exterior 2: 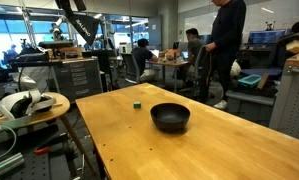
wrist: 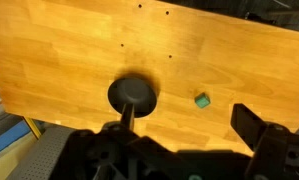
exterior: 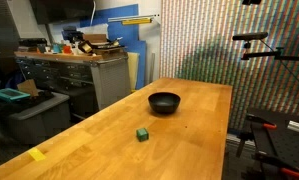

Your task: Place the green cube inside the black bowl

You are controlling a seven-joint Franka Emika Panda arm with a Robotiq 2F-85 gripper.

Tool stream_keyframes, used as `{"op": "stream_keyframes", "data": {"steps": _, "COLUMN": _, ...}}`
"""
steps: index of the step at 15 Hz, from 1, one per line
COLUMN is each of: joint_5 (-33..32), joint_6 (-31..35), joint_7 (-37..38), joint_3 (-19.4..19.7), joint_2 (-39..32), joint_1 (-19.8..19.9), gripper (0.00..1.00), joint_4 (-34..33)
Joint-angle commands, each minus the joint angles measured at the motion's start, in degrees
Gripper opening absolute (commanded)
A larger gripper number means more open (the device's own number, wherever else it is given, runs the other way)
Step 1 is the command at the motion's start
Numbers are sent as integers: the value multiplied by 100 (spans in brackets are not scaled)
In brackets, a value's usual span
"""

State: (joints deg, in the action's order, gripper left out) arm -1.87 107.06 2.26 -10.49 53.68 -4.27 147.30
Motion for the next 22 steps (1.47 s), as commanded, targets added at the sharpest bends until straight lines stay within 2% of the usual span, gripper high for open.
{"op": "stream_keyframes", "data": {"steps": 1, "joint_5": -60, "joint_6": -15, "joint_7": 57, "joint_3": 55, "joint_2": -19, "joint_1": -83, "gripper": 100, "joint_4": -30}}
{"op": "stream_keyframes", "data": {"steps": 10, "joint_5": -75, "joint_6": 129, "joint_7": 190, "joint_3": -9, "joint_2": -30, "joint_1": -23, "gripper": 100, "joint_4": -31}}
{"op": "stream_keyframes", "data": {"steps": 16, "joint_5": 42, "joint_6": 1433, "joint_7": 1537, "joint_3": -484, "joint_2": -875, "joint_1": 236, "gripper": 100, "joint_4": -8}}
{"op": "stream_keyframes", "data": {"steps": 19, "joint_5": -85, "joint_6": 2374, "joint_7": 2404, "joint_3": -934, "joint_2": -1644, "joint_1": 431, "gripper": 100, "joint_4": -101}}
{"op": "stream_keyframes", "data": {"steps": 22, "joint_5": -338, "joint_6": 3031, "joint_7": 3351, "joint_3": -1465, "joint_2": -2539, "joint_1": 775, "gripper": 100, "joint_4": -344}}
